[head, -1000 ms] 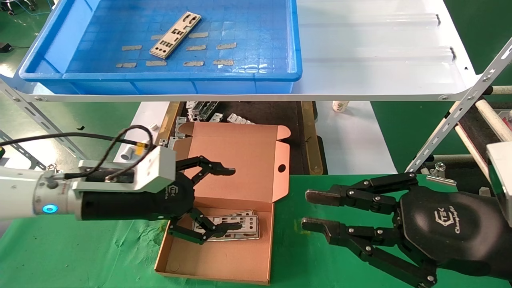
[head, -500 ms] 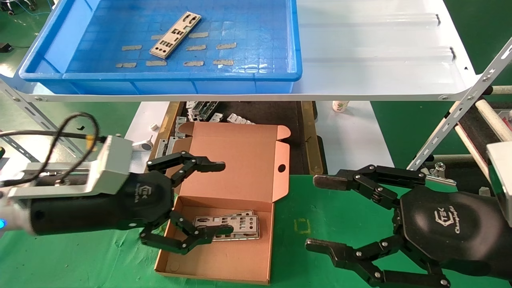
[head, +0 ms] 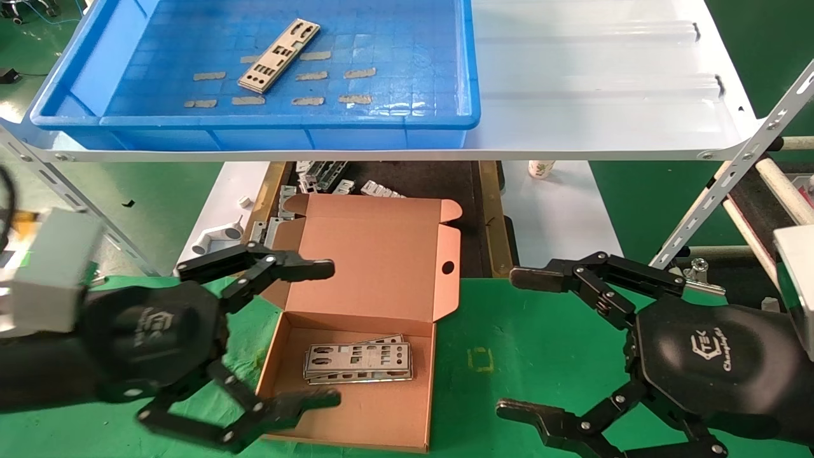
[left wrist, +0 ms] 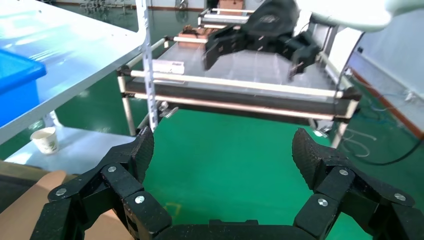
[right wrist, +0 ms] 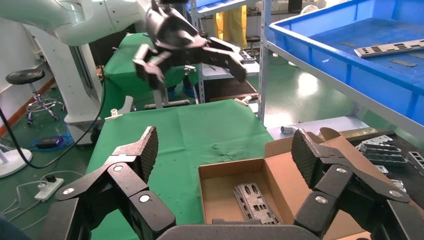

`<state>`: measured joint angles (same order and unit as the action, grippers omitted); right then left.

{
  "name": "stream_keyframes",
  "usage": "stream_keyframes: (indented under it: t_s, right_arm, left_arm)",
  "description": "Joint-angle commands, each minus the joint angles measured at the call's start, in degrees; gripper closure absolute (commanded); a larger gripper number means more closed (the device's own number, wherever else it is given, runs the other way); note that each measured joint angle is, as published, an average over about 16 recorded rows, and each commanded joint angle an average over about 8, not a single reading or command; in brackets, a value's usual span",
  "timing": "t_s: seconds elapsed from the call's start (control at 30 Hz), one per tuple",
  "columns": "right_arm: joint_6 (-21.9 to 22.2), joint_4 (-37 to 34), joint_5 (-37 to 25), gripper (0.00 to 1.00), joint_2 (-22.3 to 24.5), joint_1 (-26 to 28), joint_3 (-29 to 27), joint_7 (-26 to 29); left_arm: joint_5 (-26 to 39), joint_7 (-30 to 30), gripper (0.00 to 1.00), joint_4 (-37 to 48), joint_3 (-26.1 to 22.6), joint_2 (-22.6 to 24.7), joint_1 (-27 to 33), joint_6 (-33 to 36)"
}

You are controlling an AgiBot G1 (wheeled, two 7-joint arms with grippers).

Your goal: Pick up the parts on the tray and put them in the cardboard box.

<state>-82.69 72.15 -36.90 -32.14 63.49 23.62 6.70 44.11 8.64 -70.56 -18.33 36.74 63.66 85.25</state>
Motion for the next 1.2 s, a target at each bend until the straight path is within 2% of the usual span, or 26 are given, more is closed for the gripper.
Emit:
stream_keyframes:
  t_s: [0.03,0.3,1.2]
  right_arm:
    - [0.00,0.00,0.00,0.00,0.00,0.00,0.00,0.00]
    - [0.01,-0.01,0.02,0.00,0.00,-0.01,0.00,0.00]
    - [0.01,-0.01,0.00,0.00,0.00,-0.01,0.00,0.00]
  left_arm:
    - [-1.09,1.03,0.00,-1.46,1.12,-0.84,-1.01,0.21]
    - [-3.44,2.76,0.00,-4.41,3.41,-2.53,-3.07,0.73]
    - [-2.35,2.15,0.00,-3.11,2.41,-1.79,-2.19,0.48]
